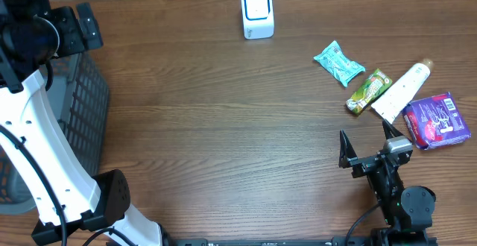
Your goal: Scan the item barcode
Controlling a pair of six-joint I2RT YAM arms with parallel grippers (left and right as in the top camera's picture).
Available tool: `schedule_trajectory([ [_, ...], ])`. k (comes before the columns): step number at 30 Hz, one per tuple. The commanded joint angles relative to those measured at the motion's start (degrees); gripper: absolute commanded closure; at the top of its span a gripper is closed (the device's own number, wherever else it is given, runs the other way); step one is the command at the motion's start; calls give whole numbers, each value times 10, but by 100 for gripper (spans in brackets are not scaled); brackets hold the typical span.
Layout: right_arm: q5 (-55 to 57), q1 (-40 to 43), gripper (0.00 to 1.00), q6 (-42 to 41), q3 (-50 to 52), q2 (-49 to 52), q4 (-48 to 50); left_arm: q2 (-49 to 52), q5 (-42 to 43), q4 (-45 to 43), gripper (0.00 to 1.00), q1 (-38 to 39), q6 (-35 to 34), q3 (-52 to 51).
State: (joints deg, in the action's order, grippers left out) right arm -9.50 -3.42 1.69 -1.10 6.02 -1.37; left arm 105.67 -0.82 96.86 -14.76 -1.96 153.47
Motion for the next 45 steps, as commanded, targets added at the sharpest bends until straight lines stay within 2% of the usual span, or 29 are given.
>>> schedule_trajectory([
  [1,-3,-2,0,-26,6,-39,-26,4,4,-1,0,-2,-8,3],
  [4,-6,-3,0,-68,6,-59,-21,4,4,-1,1,-2,-8,3],
  [27,-6,-3,0,-68,6,-59,-24,8,4,-1,0,1,-8,3],
  [30,-6,-3,0,-68,6,-59,-24,-2,4,-1,0,2,-8,-23],
  [33,-6,-3,0,-68,6,-59,-24,-51,3,-6,0,2,-8,-106],
  [35,-6,-3,0,-68,6,-59,-24,-111,6,-51,0,2,-8,-199],
  [38,-6,-3,0,-68,6,-59,-24,-198,19,-144,1,2,-8,-333],
  [40,-6,-3,0,-68,6,-59,-24,-301,29,-267,0,2,-5,-482],
  [45,-6,-3,0,-68,6,-59,-24,-472,97,-452,0,2,80,-718],
])
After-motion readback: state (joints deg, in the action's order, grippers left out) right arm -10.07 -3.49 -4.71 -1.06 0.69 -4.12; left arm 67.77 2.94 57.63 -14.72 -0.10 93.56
